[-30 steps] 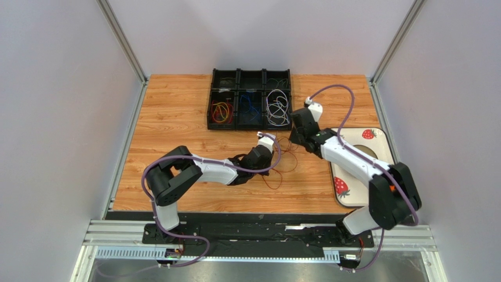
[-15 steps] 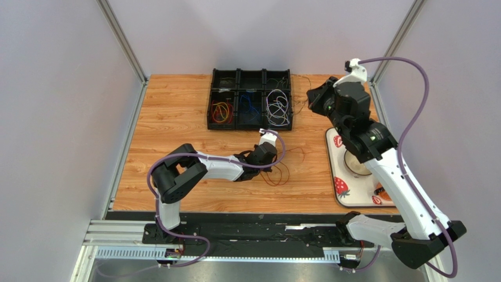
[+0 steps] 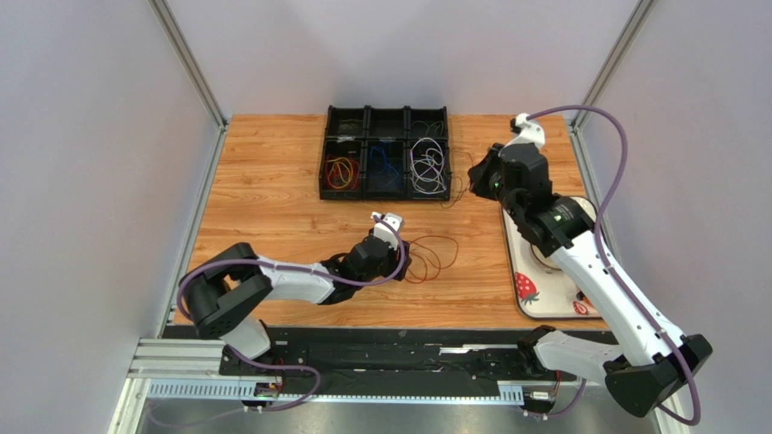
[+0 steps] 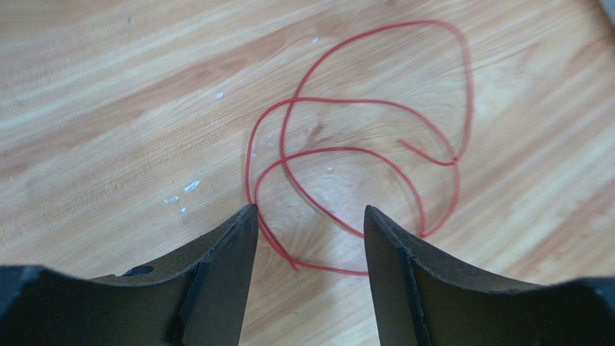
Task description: Untangle the cables
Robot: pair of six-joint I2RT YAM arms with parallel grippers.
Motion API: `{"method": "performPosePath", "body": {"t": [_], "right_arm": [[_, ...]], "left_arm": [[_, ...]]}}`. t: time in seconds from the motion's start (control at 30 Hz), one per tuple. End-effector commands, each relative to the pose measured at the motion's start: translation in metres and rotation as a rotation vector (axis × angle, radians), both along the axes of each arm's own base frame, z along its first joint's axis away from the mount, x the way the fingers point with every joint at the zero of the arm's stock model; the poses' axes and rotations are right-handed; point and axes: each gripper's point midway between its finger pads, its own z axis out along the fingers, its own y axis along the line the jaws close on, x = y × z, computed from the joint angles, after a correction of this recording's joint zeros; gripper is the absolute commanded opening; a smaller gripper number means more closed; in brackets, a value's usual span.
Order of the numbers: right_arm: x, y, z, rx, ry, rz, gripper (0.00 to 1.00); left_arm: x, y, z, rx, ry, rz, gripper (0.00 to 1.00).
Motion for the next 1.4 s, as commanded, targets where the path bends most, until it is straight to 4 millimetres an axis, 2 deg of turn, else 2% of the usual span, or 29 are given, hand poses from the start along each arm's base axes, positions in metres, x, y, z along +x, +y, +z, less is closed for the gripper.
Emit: {"method": "performPosePath", "body": {"t": [0.0,0.07,0.2,0.3,0.33,0.4,0.43,0.47,0.53,0.67,0.7,0.73,0.87,0.9,0.93,1.03,1.23,1.27,1.3,1.37], "right_arm": [[0.000,0.008,-0.017,-0.011,0.044,0.033,0.00],[0.007,0.010,-0.022,-0.041,0.056,0.035,0.00],[0.025,0.012,-0.018,-0.089,0.043,0.020,0.00],[0.045,0.016,-0.010,-0.121,-0.003,0.004,0.00],[0.054,0.016,0.000,-0.112,-0.048,-0.017,0.00],[0.065,0.016,-0.001,-0.142,-0.088,-0.030,0.00],[0.074,0.015,0.010,-0.135,-0.141,-0.060,0.00],[0.083,0.017,0.006,-0.151,-0.147,-0.069,0.00],[0.097,0.018,0.014,-0.181,-0.197,-0.083,0.00],[0.134,0.030,0.021,-0.222,-0.243,-0.095,0.00],[0.151,0.036,0.015,-0.238,-0.240,-0.099,0.00],[0.160,0.036,0.018,-0.259,-0.262,-0.115,0.00],[0.204,0.042,0.004,-0.324,-0.276,-0.188,0.00],[0.218,0.044,-0.018,-0.355,-0.244,-0.195,0.00],[0.228,0.048,-0.004,-0.319,-0.297,-0.211,0.00],[0.250,0.053,-0.016,-0.314,-0.337,-0.220,0.00],[0.274,0.053,-0.020,-0.290,-0.419,-0.289,0.00],[0.279,0.055,-0.027,-0.298,-0.418,-0.294,0.00],[0.282,0.051,-0.025,-0.310,-0.438,-0.314,0.00],[0.286,0.051,-0.032,-0.322,-0.446,-0.335,0.00]], "left_arm": [[0.006,-0.014,0.073,-0.181,-0.189,-0.054,0.64],[0.010,-0.001,0.083,-0.169,-0.234,-0.011,0.64],[0.014,0.011,0.085,-0.146,-0.255,0.038,0.62],[0.019,0.025,0.083,-0.113,-0.234,0.123,0.58],[0.020,0.036,0.079,-0.059,-0.207,0.163,0.58],[0.023,0.053,0.080,-0.029,-0.218,0.241,0.58],[0.021,0.060,0.084,-0.050,-0.237,0.250,0.59],[0.020,0.062,0.088,-0.071,-0.254,0.244,0.59],[0.017,0.067,0.092,-0.117,-0.286,0.246,0.61],[0.019,0.067,0.091,-0.113,-0.289,0.257,0.61],[0.019,0.067,0.089,-0.107,-0.286,0.255,0.62],[0.020,0.064,0.088,-0.101,-0.283,0.250,0.61],[0.022,0.065,0.087,-0.090,-0.277,0.264,0.61],[0.022,0.065,0.088,-0.097,-0.276,0.265,0.61],[0.021,0.066,0.087,-0.101,-0.275,0.269,0.61],[0.021,0.064,0.086,-0.109,-0.273,0.266,0.60],[0.024,0.058,0.085,-0.096,-0.272,0.253,0.60],[0.024,0.058,0.085,-0.092,-0.271,0.251,0.60],[0.024,0.056,0.084,-0.087,-0.268,0.249,0.60],[0.025,0.056,0.085,-0.089,-0.269,0.247,0.60]]}}
